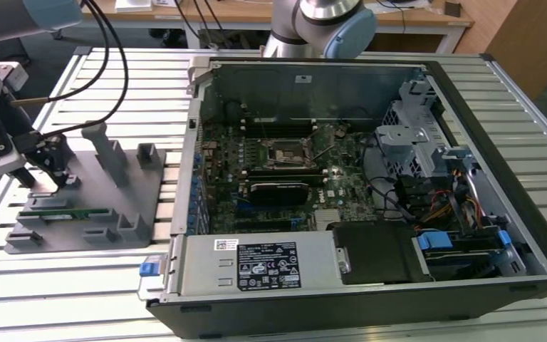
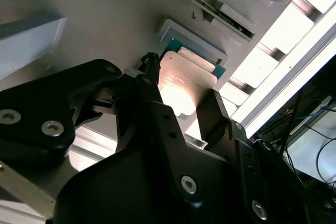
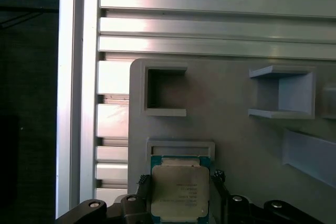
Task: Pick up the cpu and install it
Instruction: 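Pick up the cpu and move it towards the insertion slot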
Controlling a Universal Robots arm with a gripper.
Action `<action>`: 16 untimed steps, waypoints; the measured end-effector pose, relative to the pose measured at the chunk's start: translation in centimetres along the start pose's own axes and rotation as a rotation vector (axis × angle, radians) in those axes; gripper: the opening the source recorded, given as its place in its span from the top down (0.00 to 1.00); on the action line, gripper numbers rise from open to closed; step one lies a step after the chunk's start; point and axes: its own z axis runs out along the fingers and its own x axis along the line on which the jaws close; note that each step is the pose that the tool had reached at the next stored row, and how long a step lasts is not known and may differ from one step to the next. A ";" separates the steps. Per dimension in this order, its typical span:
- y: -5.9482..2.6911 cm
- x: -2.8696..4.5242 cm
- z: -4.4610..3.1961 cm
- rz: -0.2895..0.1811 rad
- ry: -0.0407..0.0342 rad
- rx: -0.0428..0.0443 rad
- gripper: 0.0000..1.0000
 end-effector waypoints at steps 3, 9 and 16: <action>0.00 0.00 -0.04 0.000 -0.0001 -0.0001 0.47; 0.00 0.00 -0.21 0.000 0.0003 0.0001 0.47; -0.01 -0.01 -0.64 0.000 0.0001 0.0000 0.47</action>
